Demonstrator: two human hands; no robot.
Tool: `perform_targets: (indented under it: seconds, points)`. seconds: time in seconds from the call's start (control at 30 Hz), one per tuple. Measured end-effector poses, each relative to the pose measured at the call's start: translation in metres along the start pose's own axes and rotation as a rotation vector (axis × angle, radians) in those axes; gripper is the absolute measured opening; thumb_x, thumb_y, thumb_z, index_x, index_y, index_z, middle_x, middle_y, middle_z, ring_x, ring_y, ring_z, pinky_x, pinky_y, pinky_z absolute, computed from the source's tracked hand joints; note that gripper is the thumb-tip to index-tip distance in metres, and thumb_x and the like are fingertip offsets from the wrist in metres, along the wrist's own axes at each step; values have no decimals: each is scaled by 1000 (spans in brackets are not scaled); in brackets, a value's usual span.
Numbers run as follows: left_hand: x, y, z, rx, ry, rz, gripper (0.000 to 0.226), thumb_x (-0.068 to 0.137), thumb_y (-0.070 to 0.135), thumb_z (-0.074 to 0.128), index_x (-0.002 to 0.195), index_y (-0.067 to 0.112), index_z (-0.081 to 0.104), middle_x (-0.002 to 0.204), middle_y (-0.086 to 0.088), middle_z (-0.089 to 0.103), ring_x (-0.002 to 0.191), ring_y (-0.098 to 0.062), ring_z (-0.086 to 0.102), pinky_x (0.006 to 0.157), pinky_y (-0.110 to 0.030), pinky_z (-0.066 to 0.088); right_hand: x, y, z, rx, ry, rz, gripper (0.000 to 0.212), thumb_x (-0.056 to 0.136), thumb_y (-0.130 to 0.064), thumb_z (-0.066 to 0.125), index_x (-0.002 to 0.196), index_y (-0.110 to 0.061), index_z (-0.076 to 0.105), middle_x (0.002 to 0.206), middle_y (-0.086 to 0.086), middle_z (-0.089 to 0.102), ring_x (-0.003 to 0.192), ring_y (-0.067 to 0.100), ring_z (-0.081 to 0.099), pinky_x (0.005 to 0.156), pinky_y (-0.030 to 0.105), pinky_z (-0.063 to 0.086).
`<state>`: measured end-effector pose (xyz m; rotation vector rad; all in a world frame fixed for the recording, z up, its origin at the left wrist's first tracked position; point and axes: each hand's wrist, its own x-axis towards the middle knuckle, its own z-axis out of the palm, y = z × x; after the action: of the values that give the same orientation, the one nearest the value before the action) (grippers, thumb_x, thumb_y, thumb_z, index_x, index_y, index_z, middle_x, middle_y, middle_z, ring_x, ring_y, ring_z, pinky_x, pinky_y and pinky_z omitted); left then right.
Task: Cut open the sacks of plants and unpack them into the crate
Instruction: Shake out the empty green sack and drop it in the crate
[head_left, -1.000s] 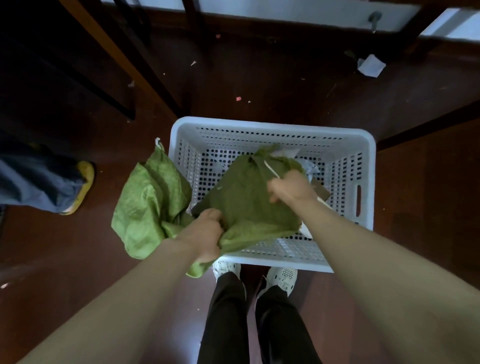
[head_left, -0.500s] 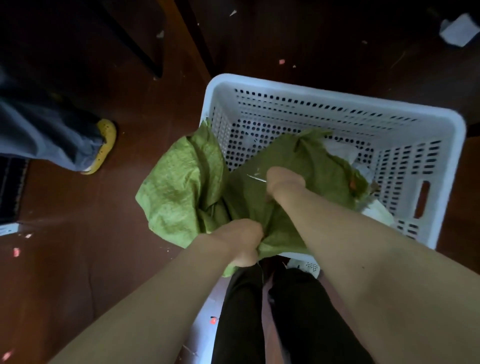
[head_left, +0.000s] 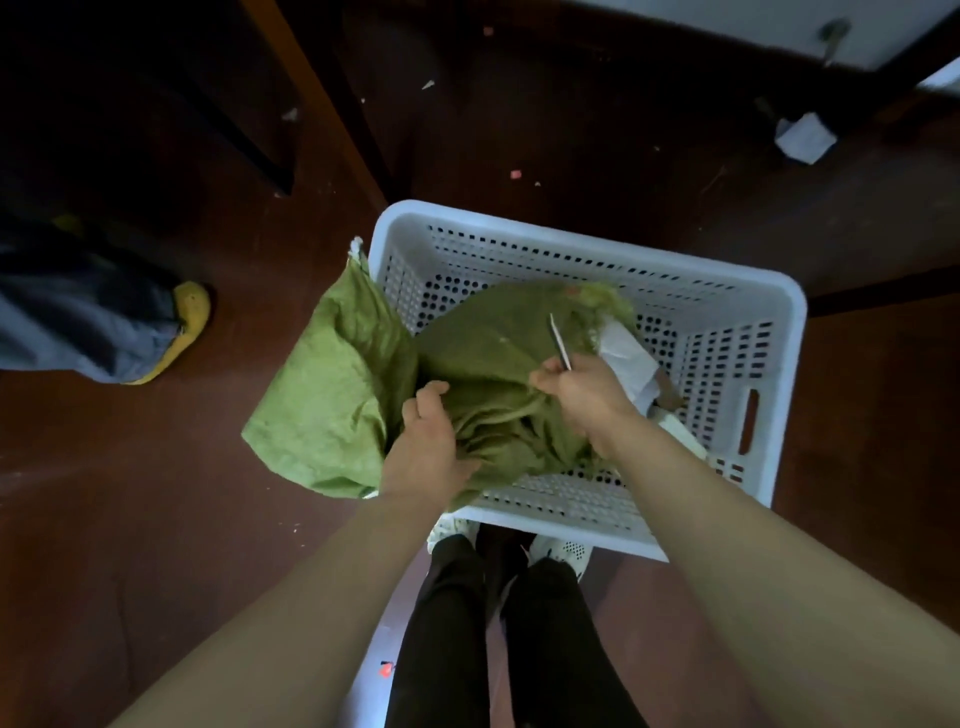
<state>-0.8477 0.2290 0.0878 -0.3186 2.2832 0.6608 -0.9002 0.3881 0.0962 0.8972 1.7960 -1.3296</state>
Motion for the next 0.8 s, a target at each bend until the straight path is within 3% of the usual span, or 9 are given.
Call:
perform_targets:
  seconds: [0.17,0.27,0.33,0.43,0.5,0.6,0.67,0.7,0.8]
  points:
    - [2,0,3,-19,23,-5,120,76,30,77,147,24,-20,140,-19,36,112,-31,56,93,-41,46,-14,11,-9,346,-105,-12,20,94,-9,54,77,-15,48,39,-8,35,25,6,25,30,14,15]
    - [7,0,4,1,-22,36,120,74,44,75,146,34,-21,123,-16,50,98,-30,59,86,-41,49,-24,12,-8,406,-49,22,18,95,-9,53,79,-16,48,40,-7,34,25,6,25,30,14,14]
    - [13,1,4,71,-52,17,117,74,46,74,147,38,-17,121,-15,51,100,-32,59,87,-42,49,-30,6,-3,434,-91,-29,23,95,-7,52,74,-16,46,41,-6,33,24,5,24,27,15,15]
    - [23,1,1,229,-122,21,87,81,43,67,148,39,13,128,-13,46,110,-33,55,93,-42,47,-32,3,3,408,-76,-31,25,93,-9,54,70,-17,46,42,-4,33,24,4,24,27,17,17]
    - [26,8,-3,322,-93,74,59,84,39,62,138,33,37,125,-12,47,108,-31,55,86,-40,49,-37,2,2,376,-77,-90,28,91,-6,55,67,-17,46,41,-9,37,25,2,30,28,12,21]
    - [29,19,-10,396,45,113,46,81,39,64,121,20,49,131,-10,36,120,-31,42,76,-42,51,-50,-2,-2,547,-185,-116,35,91,3,50,62,-11,38,35,-11,38,23,1,35,28,8,25]
    - [35,18,-13,431,47,165,43,80,36,66,116,14,56,141,-11,26,131,-32,31,86,-44,51,-59,-2,-7,613,-181,-83,34,91,1,53,63,-10,38,34,-9,40,22,1,35,27,10,25]
    - [38,18,-14,369,19,191,36,81,30,66,111,11,59,141,-11,29,129,-32,36,90,-43,49,-60,0,-10,634,-172,-79,35,90,-1,55,62,-11,38,35,-8,39,23,1,34,27,11,25]
    - [42,20,-12,121,-38,177,13,82,12,61,90,13,50,98,-9,56,94,-31,57,72,-30,42,-59,2,-17,640,-198,-77,32,88,-8,62,61,-11,43,40,-5,43,25,2,36,26,14,25]
